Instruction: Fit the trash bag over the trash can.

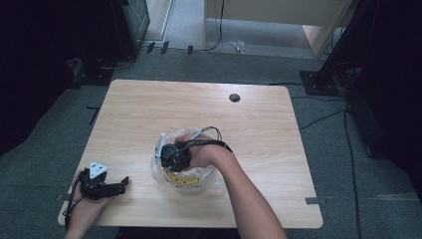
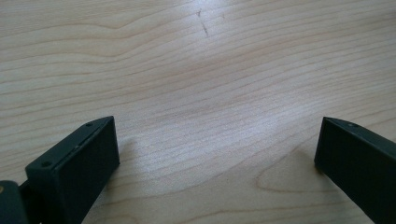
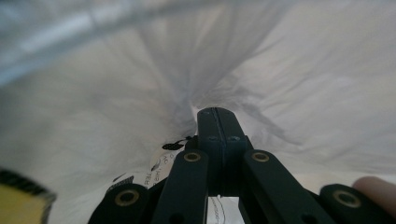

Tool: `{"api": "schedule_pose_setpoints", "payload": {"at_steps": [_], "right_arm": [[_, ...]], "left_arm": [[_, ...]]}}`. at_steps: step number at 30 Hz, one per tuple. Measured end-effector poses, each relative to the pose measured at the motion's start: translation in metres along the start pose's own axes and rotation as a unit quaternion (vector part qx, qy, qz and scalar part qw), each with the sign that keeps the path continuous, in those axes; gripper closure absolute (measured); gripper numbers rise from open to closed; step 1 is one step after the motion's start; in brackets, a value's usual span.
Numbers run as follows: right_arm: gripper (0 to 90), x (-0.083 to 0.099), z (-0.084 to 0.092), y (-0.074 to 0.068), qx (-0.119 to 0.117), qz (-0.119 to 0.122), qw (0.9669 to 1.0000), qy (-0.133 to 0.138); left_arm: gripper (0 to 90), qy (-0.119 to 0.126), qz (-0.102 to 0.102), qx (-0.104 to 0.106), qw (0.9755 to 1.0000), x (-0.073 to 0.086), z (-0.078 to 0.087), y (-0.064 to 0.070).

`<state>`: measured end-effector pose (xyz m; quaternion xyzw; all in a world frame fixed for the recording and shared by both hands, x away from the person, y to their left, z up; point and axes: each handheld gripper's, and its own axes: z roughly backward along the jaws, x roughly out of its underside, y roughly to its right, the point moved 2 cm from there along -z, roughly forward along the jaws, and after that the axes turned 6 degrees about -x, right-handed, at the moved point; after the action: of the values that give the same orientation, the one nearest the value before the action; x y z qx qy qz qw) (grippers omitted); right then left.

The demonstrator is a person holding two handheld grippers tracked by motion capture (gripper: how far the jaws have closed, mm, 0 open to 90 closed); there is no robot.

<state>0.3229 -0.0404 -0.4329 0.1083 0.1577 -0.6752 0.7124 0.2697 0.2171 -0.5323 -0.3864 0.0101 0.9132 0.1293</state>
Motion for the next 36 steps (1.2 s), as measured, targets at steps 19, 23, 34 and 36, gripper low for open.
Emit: {"api": "schedule_pose_setpoints", "payload": {"at_steps": [19, 23, 34, 36], "right_arm": [[90.0, 0.003, 0.027, -0.007, 0.013, 0.008, 0.9998, 0.012], [90.0, 0.006, 0.036, -0.009, 0.022, 0.009, 0.9994, 0.026], [90.0, 0.004, 0.040, -0.005, 0.054, -0.001, 0.9972, 0.051], [90.0, 0.002, 0.034, -0.003, 0.060, 0.000, 0.9970, 0.049]], "left_arm": [[0.0, 0.000, 0.000, 0.000, 1.0000, 0.000, 0.000, 0.000], [0.0, 0.000, 0.001, 0.000, 1.0000, 0.000, 0.000, 0.000], [0.0, 0.000, 0.002, -0.001, 1.0000, 0.000, 0.000, 0.000], [0.0, 0.000, 0.002, -0.001, 1.0000, 0.000, 0.000, 0.000]]}}
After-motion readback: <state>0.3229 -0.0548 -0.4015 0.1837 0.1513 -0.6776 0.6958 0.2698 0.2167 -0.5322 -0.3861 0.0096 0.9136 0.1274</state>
